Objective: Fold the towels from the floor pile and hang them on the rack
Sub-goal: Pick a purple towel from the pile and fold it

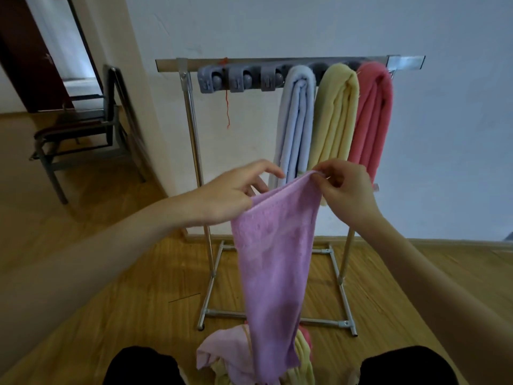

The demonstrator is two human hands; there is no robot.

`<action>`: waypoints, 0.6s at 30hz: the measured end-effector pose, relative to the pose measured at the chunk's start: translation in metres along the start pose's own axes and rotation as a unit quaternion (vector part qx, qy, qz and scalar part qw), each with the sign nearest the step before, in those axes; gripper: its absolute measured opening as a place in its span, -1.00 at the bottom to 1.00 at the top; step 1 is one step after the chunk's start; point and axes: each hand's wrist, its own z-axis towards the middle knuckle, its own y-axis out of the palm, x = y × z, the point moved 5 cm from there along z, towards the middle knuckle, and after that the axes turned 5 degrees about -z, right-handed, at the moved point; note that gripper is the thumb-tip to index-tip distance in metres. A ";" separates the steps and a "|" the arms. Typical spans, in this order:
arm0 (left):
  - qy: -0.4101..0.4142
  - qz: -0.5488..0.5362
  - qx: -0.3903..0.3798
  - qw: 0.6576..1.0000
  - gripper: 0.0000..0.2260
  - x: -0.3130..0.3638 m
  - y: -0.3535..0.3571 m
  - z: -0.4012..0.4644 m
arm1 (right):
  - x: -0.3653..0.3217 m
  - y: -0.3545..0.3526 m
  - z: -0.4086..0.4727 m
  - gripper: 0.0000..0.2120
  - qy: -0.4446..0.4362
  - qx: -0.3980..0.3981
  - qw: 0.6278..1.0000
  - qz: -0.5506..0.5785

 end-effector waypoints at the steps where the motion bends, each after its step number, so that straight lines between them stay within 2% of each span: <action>1: 0.017 0.015 -0.020 1.000 -0.59 0.003 0.005 -0.004 | -0.001 0.004 -0.002 -0.89 0.001 -0.005 1.000 0.005; 7: 0.031 0.081 -0.056 0.995 -0.67 -0.001 0.013 -0.014 | -0.004 0.015 -0.007 -0.87 0.002 -0.037 0.999 0.031; 11: 0.046 0.070 -0.077 0.994 -0.66 0.000 0.018 -0.020 | -0.008 0.019 -0.009 -0.87 -0.011 -0.055 0.998 0.039; 15: 0.105 0.109 -0.118 0.981 -0.62 0.005 0.028 -0.032 | -0.016 0.024 -0.015 -0.90 -0.037 -0.094 0.993 0.062; 18: 0.187 0.196 -0.090 0.958 -0.65 0.008 0.031 -0.035 | -0.024 0.024 -0.020 -0.86 -0.061 -0.109 0.989 0.073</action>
